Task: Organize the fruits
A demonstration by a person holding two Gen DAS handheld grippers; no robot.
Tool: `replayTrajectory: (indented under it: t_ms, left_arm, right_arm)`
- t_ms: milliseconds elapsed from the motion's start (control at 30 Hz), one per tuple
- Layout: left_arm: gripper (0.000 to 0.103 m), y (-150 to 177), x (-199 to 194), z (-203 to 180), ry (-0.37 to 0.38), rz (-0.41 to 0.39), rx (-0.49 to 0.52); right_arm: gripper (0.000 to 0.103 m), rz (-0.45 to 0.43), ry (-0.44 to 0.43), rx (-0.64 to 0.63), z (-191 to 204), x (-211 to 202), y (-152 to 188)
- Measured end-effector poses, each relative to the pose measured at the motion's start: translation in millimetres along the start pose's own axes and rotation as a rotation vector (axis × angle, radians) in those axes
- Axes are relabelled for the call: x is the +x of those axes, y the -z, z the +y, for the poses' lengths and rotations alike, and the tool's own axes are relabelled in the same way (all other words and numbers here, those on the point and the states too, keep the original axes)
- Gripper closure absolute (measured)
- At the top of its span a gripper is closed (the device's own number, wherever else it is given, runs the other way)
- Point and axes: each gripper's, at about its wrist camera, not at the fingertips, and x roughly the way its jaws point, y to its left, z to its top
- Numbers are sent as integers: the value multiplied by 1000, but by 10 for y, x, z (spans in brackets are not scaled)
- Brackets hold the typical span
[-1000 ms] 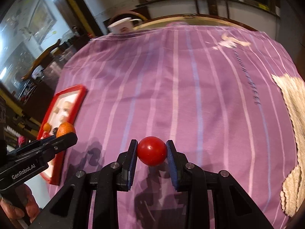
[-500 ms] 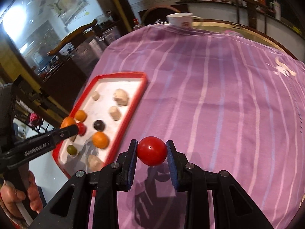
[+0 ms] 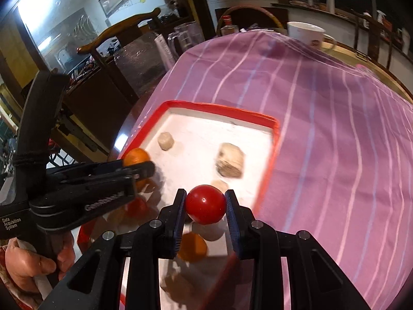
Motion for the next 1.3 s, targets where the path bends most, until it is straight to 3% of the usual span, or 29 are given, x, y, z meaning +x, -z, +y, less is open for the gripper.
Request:
replayTrajectory:
  t_ms: [500,600,733,867,1200,1300]
  left_arm:
    - [68,-106,259,156,70,42,-39]
    - [59,-107,236,167,73,35,-46]
    - [47,-98,134,167,83,17,-55]
    - [42,-75,-4,156,79,-4,-66]
    - [39,110,-347,164,57,-33,-149]
    - [39,235,-523,-19,-2,-60,-112]
  right_arm:
    - [69,24,25,-19,46,363,-132]
    - [68,23,27,-12,24,345,-118]
    - [68,8,13,10,-38,255,-94]
    - [68,-17,2,33,-105,119,-85]
    - [67,-58,9,166,-467,-358,152]
    - [67,-63,9,202,-588,-509,286]
